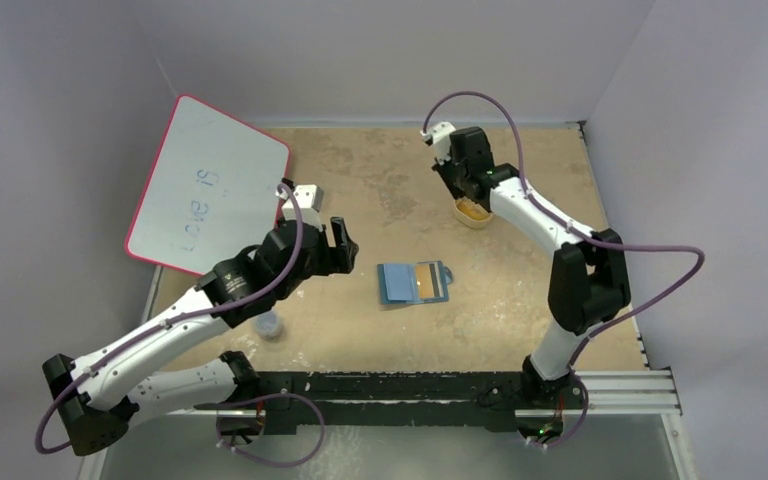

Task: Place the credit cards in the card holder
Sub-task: Pick up the credit card from the storage box, then insert the credit card into the card holder.

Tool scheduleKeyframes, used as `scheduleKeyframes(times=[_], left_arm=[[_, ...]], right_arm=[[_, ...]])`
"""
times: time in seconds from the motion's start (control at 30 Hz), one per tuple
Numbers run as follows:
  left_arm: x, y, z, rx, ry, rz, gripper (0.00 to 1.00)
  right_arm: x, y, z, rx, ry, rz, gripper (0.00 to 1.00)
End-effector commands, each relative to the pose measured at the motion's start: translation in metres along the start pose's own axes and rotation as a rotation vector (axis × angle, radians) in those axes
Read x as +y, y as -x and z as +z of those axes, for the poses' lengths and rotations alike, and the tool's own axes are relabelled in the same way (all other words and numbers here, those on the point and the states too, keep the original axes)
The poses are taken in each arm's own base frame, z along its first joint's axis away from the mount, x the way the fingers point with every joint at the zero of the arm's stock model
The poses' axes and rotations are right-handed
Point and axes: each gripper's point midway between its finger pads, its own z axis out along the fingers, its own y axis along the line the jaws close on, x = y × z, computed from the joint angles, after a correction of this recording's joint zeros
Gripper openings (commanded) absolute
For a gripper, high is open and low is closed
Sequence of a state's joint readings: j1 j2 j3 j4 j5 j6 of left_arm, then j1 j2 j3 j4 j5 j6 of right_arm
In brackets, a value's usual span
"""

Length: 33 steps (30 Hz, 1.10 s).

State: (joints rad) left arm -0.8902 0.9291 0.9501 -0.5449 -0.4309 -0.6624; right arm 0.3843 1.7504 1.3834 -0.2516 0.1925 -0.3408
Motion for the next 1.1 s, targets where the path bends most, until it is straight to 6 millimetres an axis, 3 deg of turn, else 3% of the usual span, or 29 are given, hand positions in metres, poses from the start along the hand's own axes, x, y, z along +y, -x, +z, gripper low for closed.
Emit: scheduleKeyframes(times=[0.0,0.2,0.47,0.57,0.73,0.83,1.07], left_arm=[[-0.006,-0.002,0.012,-0.011,0.001,-0.089,0.72],[-0.008,-0.018,0.028,0.023,0.016,-0.14,0.69],[-0.021,-0.048,0.058,0.094,-0.014,-0.175,0.59],[-0.031,-0.059,0.072,0.122,-0.041,-0.193,0.5],[-0.046,-0.08,0.092,0.171,-0.098,-0.199,0.27],[-0.045,-0.097,0.105,0.203,-0.098,-0.198,0.16],[-0.038,-0.134,0.126,0.272,-0.077,-0.172,0.09]], right_arm=[[0.046,0.058,-0.054,-0.209,0.199,0.222,0.0],[0.085,0.071,-0.094,-0.306,0.422,0.554,0.0],[0.126,0.05,-0.126,-0.313,0.625,0.719,0.0],[0.133,0.028,-0.127,-0.293,0.633,0.757,0.0],[0.156,-0.012,-0.12,-0.2,0.679,0.787,0.0],[0.164,-0.028,-0.113,-0.166,0.683,0.817,0.0],[0.173,-0.049,-0.1,-0.122,0.682,0.864,0.0]])
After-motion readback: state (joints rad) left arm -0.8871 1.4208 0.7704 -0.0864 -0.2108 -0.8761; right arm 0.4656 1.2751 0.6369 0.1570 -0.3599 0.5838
